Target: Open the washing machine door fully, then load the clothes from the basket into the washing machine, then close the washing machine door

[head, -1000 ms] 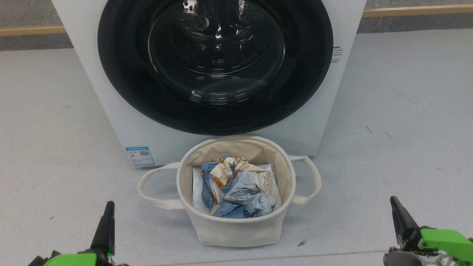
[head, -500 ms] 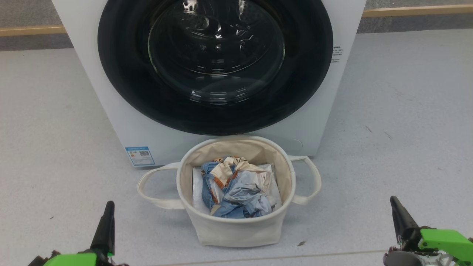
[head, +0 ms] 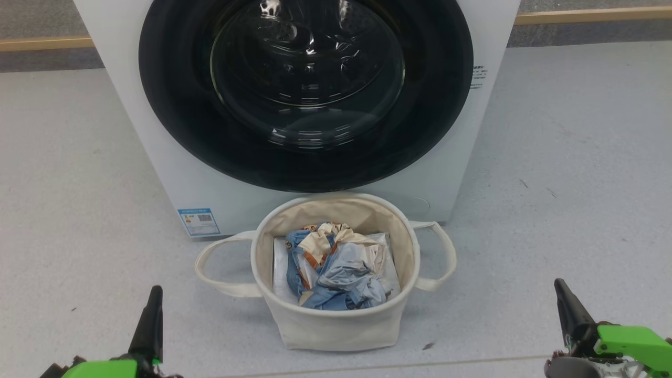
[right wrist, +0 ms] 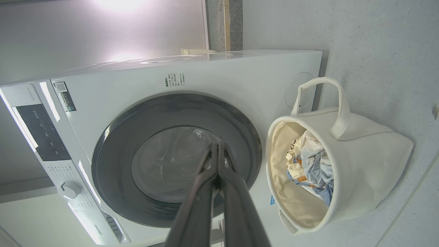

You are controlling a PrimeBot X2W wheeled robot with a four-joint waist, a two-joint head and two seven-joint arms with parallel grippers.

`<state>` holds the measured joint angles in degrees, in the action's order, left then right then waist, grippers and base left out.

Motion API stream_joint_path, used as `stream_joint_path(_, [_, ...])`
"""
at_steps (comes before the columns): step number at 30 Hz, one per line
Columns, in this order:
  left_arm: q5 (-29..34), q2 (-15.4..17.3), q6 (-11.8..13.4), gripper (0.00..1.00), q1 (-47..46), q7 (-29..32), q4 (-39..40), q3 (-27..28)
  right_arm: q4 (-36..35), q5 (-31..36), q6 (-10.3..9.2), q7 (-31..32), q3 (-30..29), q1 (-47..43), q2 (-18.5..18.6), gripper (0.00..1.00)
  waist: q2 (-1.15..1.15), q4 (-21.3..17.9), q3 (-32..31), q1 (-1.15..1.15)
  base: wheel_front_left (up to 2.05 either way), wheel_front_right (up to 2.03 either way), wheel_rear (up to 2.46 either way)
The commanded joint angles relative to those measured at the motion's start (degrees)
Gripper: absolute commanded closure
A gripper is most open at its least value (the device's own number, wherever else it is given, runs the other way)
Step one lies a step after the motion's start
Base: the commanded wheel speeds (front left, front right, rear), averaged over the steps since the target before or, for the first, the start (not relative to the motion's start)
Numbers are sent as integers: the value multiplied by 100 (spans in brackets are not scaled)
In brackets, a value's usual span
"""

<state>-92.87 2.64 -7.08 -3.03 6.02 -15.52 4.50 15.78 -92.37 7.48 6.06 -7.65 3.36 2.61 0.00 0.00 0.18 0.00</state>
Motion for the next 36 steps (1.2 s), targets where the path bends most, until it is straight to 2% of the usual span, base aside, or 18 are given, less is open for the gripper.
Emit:
stream_joint_path(1, [66,32,-41,100,-315,43,148,197,-176,23,1,45,110,282,29,100,0,0,0,0,0,0,0])
stream_joint_path(36, [71,28,-41,100,-316,47,148,202,-176,24,1,46,109,282,28,100,0,0,0,0,0,0,0])
